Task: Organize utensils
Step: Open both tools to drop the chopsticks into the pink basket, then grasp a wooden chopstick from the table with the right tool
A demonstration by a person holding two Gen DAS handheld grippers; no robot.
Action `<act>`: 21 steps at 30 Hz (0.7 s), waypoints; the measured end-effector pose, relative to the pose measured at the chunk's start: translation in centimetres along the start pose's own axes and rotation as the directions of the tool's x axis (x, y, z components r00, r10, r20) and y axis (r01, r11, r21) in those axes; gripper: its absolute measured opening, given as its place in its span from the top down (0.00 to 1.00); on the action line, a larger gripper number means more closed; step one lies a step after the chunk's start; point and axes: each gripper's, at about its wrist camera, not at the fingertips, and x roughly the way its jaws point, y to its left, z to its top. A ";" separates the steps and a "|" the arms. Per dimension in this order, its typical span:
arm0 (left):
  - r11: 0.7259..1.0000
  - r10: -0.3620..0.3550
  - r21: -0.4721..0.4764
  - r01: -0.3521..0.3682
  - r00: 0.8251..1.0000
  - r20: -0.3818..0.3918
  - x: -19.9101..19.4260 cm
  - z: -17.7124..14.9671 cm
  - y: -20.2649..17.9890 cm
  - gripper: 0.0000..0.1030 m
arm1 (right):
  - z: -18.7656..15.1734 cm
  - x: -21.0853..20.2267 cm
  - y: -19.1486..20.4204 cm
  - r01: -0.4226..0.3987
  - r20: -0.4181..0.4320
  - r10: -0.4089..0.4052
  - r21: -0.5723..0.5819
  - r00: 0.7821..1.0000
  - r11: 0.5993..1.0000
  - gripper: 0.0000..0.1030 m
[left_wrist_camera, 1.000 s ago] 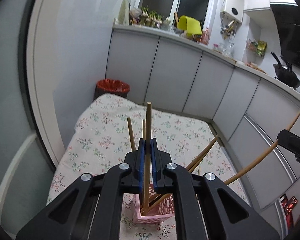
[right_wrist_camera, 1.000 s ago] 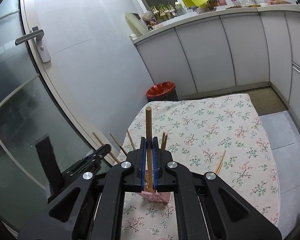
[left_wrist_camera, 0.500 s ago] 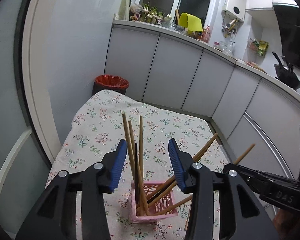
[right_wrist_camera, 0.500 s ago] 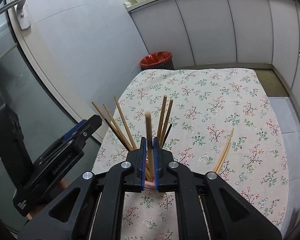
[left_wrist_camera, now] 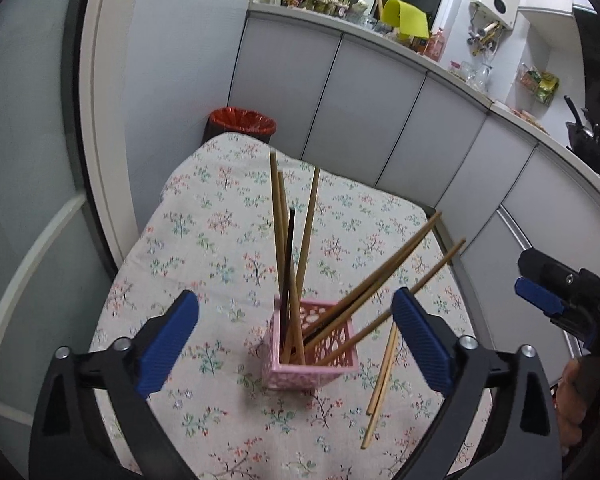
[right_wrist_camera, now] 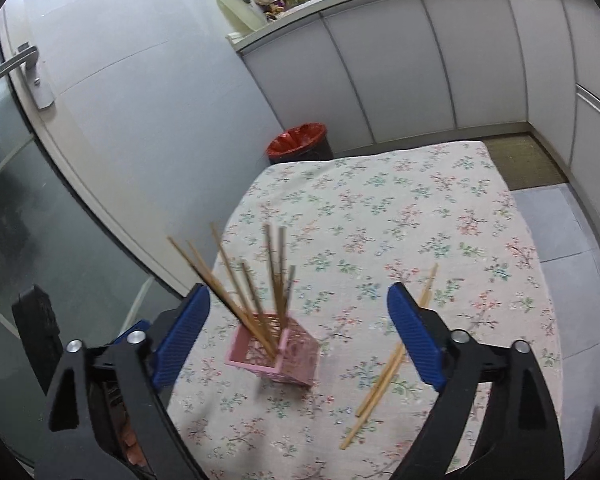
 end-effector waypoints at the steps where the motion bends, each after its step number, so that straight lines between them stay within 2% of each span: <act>1: 1.000 0.002 -0.006 -0.002 1.000 -0.020 0.2 -0.4 0.0 0.07 | -0.2 0.1 -0.8 0.027 -0.008 -0.027 0.005 1.000 1.000 0.10; 3: 1.000 0.006 -0.008 -0.007 0.998 -0.057 0.6 -1.0 -0.1 0.07 | -0.5 0.8 -2.3 0.077 -0.031 -0.076 0.020 0.997 0.997 0.08; 7: 0.999 0.028 0.018 -0.026 0.994 -0.102 1.4 -2.2 -0.4 0.07 | -1.7 3.2 -5.7 0.182 -0.122 -0.174 0.058 0.977 0.981 0.08; 12: 0.996 0.072 0.060 -0.062 0.979 -0.188 2.9 -3.6 -0.4 0.07 | -3.7 7.1 -9.0 0.290 -0.245 -0.269 0.052 0.931 0.956 0.11; 14: 0.995 0.093 0.054 -0.082 0.964 -0.248 3.7 -4.0 0.1 0.07 | -4.3 8.8 -10.1 0.312 -0.294 -0.280 0.065 0.914 0.948 0.14; 17: 0.998 0.065 0.012 -0.064 0.955 -0.288 4.1 -4.2 0.7 0.07 | -5.0 10.9 -11.3 0.324 -0.346 -0.272 0.100 0.898 0.941 0.22; 21: 0.999 0.047 -0.005 -0.051 0.949 -0.310 4.3 -4.4 0.9 0.07 | -5.5 13.2 -11.5 0.334 -0.391 -0.265 0.119 0.881 0.935 0.43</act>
